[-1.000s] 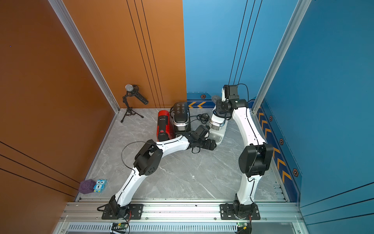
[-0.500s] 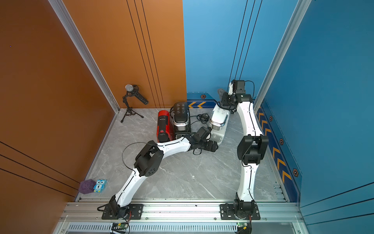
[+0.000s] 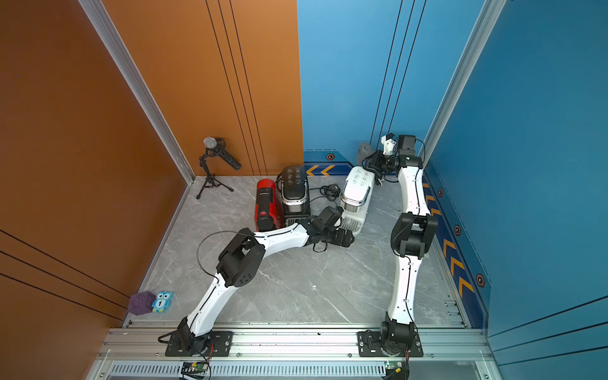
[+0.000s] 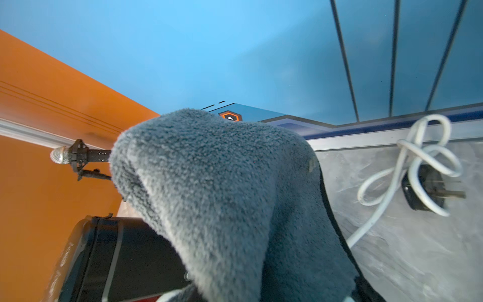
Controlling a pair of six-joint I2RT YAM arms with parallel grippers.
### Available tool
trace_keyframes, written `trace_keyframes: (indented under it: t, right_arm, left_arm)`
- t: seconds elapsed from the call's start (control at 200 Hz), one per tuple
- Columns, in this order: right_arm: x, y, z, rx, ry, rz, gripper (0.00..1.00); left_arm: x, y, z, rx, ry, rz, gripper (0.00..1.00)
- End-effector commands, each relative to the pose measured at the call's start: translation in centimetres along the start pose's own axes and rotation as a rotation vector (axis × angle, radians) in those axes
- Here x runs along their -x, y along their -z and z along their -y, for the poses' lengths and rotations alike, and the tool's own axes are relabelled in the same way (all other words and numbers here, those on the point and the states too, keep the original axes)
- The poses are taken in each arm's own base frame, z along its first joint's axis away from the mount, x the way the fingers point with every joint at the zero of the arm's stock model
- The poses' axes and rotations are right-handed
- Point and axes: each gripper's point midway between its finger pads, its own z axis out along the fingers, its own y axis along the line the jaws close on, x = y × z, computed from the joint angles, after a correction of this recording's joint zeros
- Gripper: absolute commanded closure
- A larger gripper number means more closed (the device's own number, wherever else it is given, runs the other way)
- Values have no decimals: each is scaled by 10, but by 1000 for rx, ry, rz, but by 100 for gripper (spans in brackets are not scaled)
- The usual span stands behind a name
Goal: Wipe the surface of a coffee machine
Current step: Wipe the dirt from the surface of the coffee machine.
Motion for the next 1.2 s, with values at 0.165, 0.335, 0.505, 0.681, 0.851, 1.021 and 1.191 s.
trace_keyframes:
  t: [0.165,0.335,0.505,0.681,0.851,1.021,1.191]
  right_arm:
    - [-82,-26,25,235,-281,-279,84]
    - [-100,-28,29,274,-334,-325,84]
    - [-119,-28,44,264,-412,-364,85]
    - [-143,-23,47,269,-429,-418,85]
    - [-162,-23,55,255,-454,-467,85]
    - [-168,-26,63,242,-473,-478,85]
    - [-145,-17,37,331,-440,-441,85]
  left_arm:
    - [-16,7,-18,43,26,-61,9]
    - [-22,8,-25,61,29,-68,10]
    - [-23,12,-31,74,29,-70,10]
    - [-23,21,-40,99,29,-63,10]
    - [-28,26,-48,118,27,-72,10]
    - [-28,31,-51,123,28,-70,10]
    - [-27,32,-53,124,21,-69,10]
